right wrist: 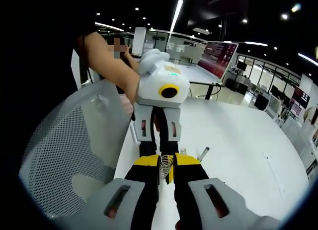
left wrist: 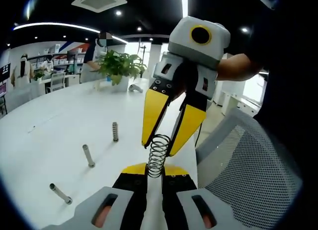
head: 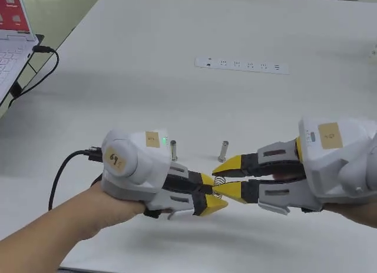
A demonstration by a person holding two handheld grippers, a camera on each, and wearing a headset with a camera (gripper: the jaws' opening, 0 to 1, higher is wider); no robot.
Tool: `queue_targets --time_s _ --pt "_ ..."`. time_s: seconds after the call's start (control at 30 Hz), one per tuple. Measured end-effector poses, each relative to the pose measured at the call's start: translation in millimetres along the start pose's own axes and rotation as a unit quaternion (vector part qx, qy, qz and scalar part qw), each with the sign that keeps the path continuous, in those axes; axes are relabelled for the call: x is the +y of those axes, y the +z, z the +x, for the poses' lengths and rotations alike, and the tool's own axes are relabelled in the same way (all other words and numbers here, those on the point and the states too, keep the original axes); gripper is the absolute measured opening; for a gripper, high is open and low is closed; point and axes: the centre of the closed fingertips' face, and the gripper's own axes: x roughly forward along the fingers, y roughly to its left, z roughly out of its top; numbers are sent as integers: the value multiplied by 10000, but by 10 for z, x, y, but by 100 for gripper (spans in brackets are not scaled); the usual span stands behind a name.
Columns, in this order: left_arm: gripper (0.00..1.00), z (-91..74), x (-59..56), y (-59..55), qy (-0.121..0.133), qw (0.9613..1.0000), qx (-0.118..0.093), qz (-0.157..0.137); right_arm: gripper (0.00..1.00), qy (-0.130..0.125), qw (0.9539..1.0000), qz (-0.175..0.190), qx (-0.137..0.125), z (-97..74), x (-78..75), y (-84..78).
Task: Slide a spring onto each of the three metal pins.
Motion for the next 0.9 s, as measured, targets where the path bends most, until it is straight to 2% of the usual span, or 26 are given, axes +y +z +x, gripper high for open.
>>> queue_targets --time_s 0.1,0.2,0.43,0.6,0.67,0.9 --pt "2 -3 -1 0 2 10000 5 3 8 -29 10000 59 -54 2 -5 1" --pt "2 -3 -12 17 -6 10000 -23 -16 8 -83 9991 355 -209 4 -30 28" --pt "2 -24 -1 32 9 10000 -55 -66 9 -167 9976 590 -334 -6 -55 40" --pt "2 -35 7 43 46 9999 -91 -81 9 -247 9943 948 -416 -5 -84 40" --pt "2 -58 14 102 50 9995 -241 -189 10 -267 9942 961 -412 -4 -78 22" --pt "2 -67 19 100 68 9996 -230 -166 8 -339 9941 927 -442 -14 -69 24"
